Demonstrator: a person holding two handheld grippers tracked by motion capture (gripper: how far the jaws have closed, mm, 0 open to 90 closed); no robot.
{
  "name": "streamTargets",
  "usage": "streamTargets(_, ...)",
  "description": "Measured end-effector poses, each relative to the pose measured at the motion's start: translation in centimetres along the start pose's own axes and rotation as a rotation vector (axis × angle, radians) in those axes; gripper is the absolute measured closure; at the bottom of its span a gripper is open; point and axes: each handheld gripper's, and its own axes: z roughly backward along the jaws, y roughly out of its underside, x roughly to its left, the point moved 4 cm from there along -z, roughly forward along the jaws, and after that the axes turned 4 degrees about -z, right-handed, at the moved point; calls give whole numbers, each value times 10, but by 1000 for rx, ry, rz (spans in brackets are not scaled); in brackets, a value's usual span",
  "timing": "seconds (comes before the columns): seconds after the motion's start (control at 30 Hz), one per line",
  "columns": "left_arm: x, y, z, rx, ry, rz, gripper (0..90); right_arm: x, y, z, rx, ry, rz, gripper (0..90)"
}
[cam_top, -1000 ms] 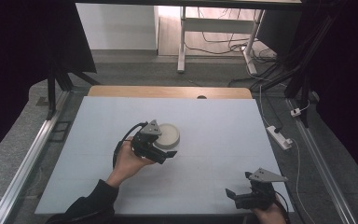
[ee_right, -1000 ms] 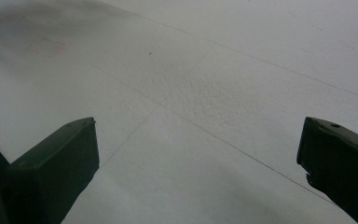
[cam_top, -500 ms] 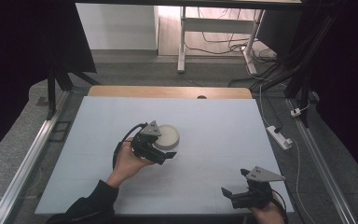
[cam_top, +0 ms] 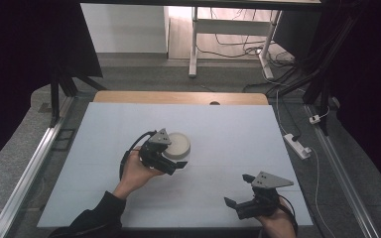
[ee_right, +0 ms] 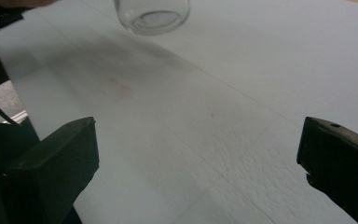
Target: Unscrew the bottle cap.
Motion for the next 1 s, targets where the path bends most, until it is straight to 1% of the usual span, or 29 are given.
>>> streamTargets(0.07,0,0,0,0,1,0,72,2,-4,-3,-6,-20,1,0)
streamTargets(0.2,0,0,1,-1,2,-1,72,5,-13,-8,-20,-44,9,0)
streamTargets(0.33,0,0,1,-3,2,-1,72,10,-24,-12,-38,-71,31,0)
streamTargets(0.37,0,0,2,-4,2,-1,72,12,-29,-14,-45,-77,37,0)
streamTargets(0.5,0,-1,2,-5,2,-1,72,13,-35,-18,-50,-85,49,0)
streamTargets(0.53,0,-1,2,-5,3,-1,72,14,-40,-21,-51,-93,58,0)
streamTargets(0.6,0,-1,2,-4,4,-1,72,15,-42,-21,-53,-94,60,0)
streamTargets(0.67,-1,-1,1,-3,3,-2,72,17,-50,-25,-63,-103,70,0)
streamTargets(0.77,-1,-1,1,-1,6,-7,72,18,-55,-28,-68,-109,69,0)
streamTargets(0.83,-2,-1,1,-5,6,-7,72,19,-61,-34,-71,-125,66,0)
streamTargets(1.0,-3,-1,1,-5,10,-10,72,21,-69,-43,-67,-125,66,0)
